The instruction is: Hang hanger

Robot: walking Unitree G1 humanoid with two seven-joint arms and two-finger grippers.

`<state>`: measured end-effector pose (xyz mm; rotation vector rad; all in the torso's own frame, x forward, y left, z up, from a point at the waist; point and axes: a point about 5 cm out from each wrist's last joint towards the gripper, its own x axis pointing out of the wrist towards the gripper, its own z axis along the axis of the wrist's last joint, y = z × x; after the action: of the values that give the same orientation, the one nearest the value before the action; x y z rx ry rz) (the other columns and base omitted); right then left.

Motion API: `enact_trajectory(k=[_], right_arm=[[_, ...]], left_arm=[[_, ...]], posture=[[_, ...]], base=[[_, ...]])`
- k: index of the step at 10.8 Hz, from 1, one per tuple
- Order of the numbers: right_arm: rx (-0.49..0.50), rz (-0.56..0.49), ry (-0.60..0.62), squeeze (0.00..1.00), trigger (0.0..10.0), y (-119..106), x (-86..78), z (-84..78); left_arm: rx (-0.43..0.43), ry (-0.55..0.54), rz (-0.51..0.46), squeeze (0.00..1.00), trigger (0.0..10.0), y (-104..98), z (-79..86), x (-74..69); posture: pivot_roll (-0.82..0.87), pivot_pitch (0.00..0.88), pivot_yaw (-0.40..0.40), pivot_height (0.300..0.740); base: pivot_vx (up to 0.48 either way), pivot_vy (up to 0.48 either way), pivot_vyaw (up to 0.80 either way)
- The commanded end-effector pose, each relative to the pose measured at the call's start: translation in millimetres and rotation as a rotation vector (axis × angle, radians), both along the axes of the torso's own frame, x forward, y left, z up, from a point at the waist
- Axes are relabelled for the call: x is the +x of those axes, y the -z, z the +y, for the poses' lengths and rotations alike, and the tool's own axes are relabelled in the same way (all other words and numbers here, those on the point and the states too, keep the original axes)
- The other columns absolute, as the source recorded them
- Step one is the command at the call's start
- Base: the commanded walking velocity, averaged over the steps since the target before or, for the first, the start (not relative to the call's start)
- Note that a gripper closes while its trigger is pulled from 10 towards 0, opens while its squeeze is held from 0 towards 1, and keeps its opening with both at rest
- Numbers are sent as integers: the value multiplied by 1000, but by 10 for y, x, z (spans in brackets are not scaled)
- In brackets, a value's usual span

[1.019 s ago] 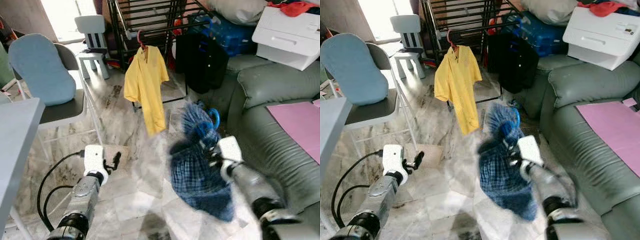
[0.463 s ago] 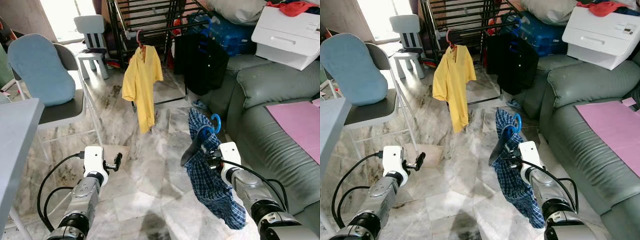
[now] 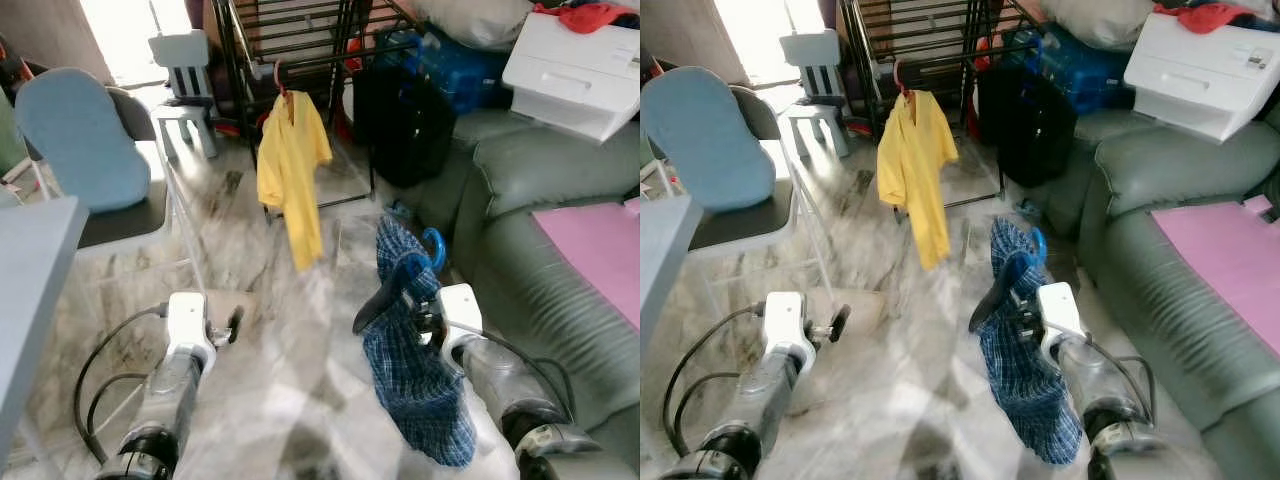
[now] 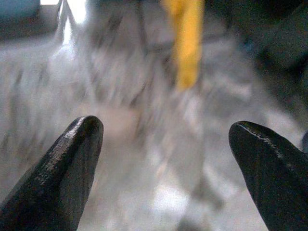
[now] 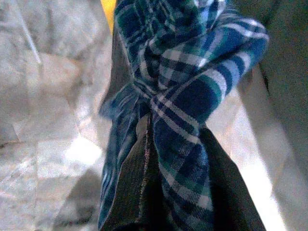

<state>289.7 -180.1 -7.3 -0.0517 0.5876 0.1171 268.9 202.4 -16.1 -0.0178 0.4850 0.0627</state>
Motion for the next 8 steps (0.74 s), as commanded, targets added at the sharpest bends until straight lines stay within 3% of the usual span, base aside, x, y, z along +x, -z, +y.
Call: enact_trajectory(k=[1,2,3,4,5,8], right_arm=[[25,140,83,0,10000,354,-387,36],[11,144,93,0,10000,353,-387,-2],[-5,157,83,0,4431,367,-403,-12],[-14,174,94,0,10000,380,-413,-13],[-40,172,76,0,10000,380,-408,1],[-54,175,25,0,10000,370,-383,56]], left_arm=[[61,-83,242,0,10000,402,106,-499],[23,-94,235,859,10000,395,88,-480],[25,-89,236,1000,10000,387,74,-457],[60,-106,260,1000,10000,393,90,-457],[70,-93,266,0,10000,391,81,-445],[16,-156,314,0,10000,444,81,-507]], posture=[[-178,0,40,740],[-186,0,52,740],[-193,0,64,740],[-198,0,71,740],[-197,0,76,740],[-185,0,60,740]], base=[[0,0,0],[0,0,0],[0,0,0],[0,0,0],[0,0,0],[0,0,0]])
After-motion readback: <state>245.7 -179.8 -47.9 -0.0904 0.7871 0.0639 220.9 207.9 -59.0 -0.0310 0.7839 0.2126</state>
